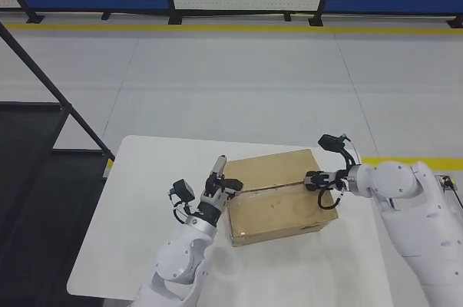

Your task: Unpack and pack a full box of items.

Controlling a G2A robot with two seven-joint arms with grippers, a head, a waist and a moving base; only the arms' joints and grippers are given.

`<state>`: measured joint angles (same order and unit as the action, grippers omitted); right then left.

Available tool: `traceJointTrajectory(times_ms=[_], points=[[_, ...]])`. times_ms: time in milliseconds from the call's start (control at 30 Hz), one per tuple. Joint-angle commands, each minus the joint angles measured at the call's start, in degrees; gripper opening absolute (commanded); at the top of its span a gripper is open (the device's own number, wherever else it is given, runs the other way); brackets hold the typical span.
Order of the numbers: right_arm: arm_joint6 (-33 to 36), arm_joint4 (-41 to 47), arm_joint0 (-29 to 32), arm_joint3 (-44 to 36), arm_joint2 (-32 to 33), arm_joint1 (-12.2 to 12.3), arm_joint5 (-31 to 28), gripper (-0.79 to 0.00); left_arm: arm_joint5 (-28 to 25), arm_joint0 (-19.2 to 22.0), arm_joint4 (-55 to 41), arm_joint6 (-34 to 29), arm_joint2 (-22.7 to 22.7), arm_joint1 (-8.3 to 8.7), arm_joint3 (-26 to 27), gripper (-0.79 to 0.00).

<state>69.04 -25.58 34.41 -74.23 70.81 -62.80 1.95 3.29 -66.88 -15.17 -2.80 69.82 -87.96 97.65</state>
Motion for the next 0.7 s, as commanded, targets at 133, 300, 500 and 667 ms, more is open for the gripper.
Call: traceJointTrajectory(times_ms=[133,300,500,667], points=[[-0.99,1.2,-0.9,2.0,-0.94,-0.15,0.16,-0.785,-0.08,-0.58,0.28,-0.17,0.35,0.12,0.23,0.0],[-1.11,2.77,-1.72,3.55,-1.89,-0.29,-1.29,-0.785,-0.1,-0.86,0.4,-0.15,0.78,0.21,0.29,0.0],[-0.88,4.74,-3.97,5.73,-5.18,-1.12,-2.18,-0.785,-0.19,-1.15,-0.28,0.11,1.96,0.34,0.75,0.0],[-0.68,5.8,-6.26,7.32,-8.6,-2.05,-3.13,-0.785,-0.26,-1.33,-1.05,0.18,3.03,0.45,1.04,0.0]])
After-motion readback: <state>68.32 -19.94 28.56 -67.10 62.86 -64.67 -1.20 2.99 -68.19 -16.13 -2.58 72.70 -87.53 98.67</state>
